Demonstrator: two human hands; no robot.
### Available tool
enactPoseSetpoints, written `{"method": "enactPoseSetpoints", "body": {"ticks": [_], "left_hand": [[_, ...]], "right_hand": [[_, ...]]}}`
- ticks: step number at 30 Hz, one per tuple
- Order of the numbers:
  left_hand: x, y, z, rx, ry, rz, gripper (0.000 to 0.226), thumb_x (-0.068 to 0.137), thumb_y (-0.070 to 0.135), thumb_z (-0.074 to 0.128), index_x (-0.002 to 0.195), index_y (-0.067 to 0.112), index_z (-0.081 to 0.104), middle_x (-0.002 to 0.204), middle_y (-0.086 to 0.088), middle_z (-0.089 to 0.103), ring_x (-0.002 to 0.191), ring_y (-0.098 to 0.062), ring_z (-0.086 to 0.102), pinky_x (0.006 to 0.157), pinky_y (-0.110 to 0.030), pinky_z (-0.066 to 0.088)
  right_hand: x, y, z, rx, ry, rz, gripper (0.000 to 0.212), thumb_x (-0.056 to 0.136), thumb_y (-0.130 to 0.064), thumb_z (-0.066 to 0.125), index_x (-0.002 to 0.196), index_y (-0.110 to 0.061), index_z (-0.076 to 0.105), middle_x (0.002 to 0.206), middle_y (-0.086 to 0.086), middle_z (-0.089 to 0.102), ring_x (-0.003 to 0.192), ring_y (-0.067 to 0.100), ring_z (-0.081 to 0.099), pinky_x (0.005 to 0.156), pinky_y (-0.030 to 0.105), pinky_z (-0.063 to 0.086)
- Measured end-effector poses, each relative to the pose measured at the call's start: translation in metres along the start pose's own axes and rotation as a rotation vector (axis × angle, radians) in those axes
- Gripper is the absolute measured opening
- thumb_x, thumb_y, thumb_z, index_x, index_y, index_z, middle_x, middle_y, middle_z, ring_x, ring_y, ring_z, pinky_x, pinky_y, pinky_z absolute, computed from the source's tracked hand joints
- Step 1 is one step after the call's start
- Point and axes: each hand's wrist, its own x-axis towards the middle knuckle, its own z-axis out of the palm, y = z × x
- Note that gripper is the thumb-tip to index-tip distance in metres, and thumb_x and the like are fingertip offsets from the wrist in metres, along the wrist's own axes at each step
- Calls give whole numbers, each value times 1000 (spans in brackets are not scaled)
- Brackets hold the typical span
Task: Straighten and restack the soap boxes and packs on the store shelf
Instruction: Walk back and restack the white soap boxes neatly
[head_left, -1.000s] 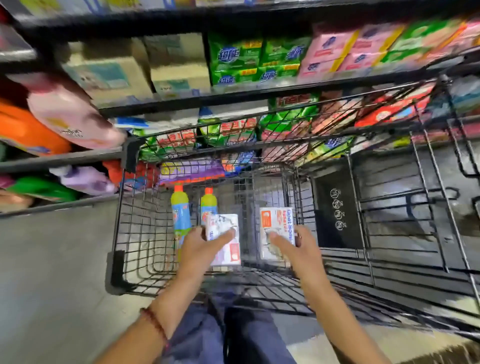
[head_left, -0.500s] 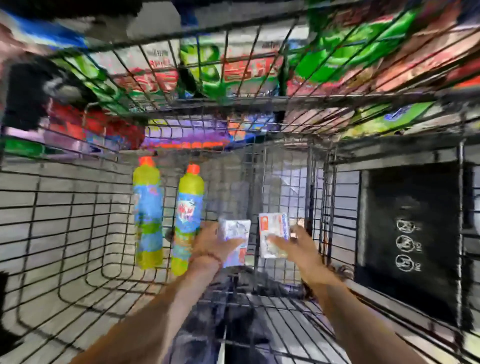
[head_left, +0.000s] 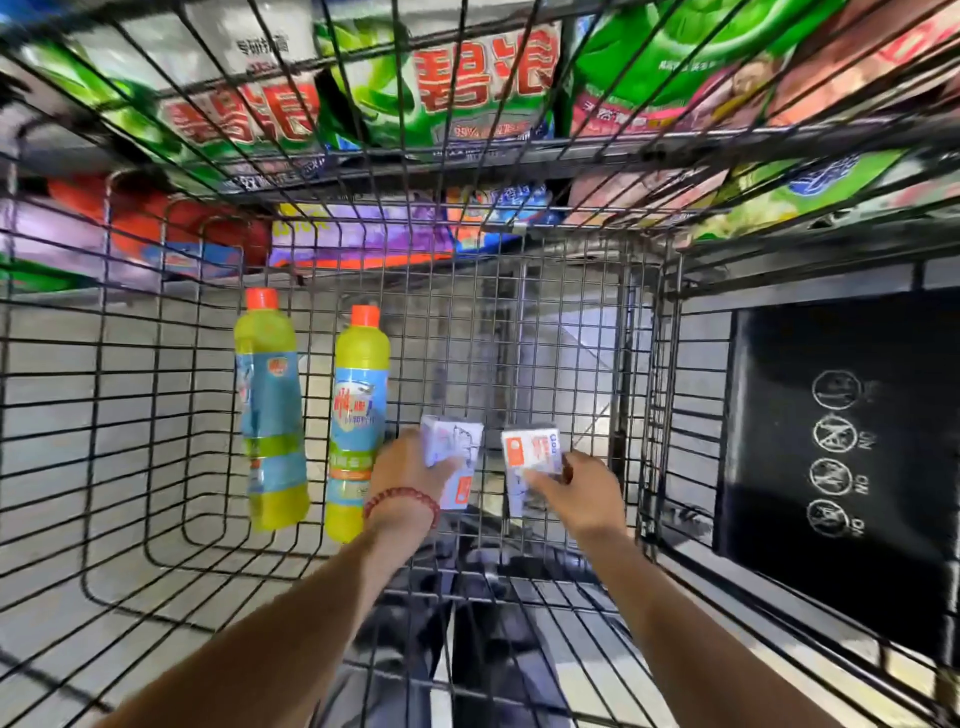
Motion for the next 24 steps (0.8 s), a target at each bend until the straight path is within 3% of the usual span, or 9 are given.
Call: {"method": "enactPoseSetpoints", "body": {"ticks": [4,7,9,13,15,17,19,21,24], "left_hand": [[-9,1,-1,47,82,-48,24,92,19,59,111,5,61,114,-14,64,101,-26,61,82,-28,46],[-19,4,-12,48,57,14,25,92,13,55,115,3,59,116,-15,63,105,-26,59,86,-28,45],[-30,5,-28,46,-11,113,32,91,16,57,120,2,56,120,-15,60,111,-28,55,94,-30,42],[-77,5,-85,107,-219,444,41,90,19,61,129,8,52,128,-12,57,118,-27,53,98,-29,39],[-115,2,-124,257,-167,596,43,92,28,56,132,15,50,131,-7,55,122,-25,50,98,-27,39],[-159,-4,-163,410,-8,691,44,93,37,50,134,20,46,135,-3,52,124,-22,47,97,-29,39],[-204,-12,-197,519,224,796,43,91,45,51,127,20,51,129,-1,55,119,-21,50,89,-28,42],[-248,-21,-223,580,434,895,48,83,48,60,122,19,59,122,-3,61,114,-18,54,88,-24,43],[-296,-49,-233,510,359,901,44,90,36,54,128,14,54,132,-10,53,125,-26,46,103,-34,32]], "right_hand": [[-3,0,1,-103,9,-12,28,88,-37,61,100,-12,62,96,3,66,82,15,63,77,34,55],[-15,-9,-8,-230,3,-54,31,91,-39,56,104,-11,59,99,7,62,81,16,60,76,33,55],[-33,-24,-23,-362,5,-142,34,94,-39,49,111,-12,58,101,9,63,82,19,62,78,36,55],[-92,-71,-59,-735,38,-474,34,95,-27,44,126,-13,50,125,8,55,114,24,53,96,36,47],[-139,-95,-73,-852,116,-615,36,94,-24,46,127,-13,51,129,6,53,118,25,49,96,35,45],[-194,-115,-84,-876,276,-753,32,87,-18,58,118,-10,59,119,8,58,108,29,55,84,37,48],[-248,-131,-93,-816,404,-812,32,73,-17,73,103,-6,66,103,12,65,92,33,62,70,39,53],[-296,-138,-97,-766,528,-850,36,66,-20,79,96,-5,68,96,12,66,85,34,64,65,39,54],[-351,-132,-89,-750,605,-893,31,70,-19,74,95,-4,65,99,14,65,90,35,63,71,39,53]]}}
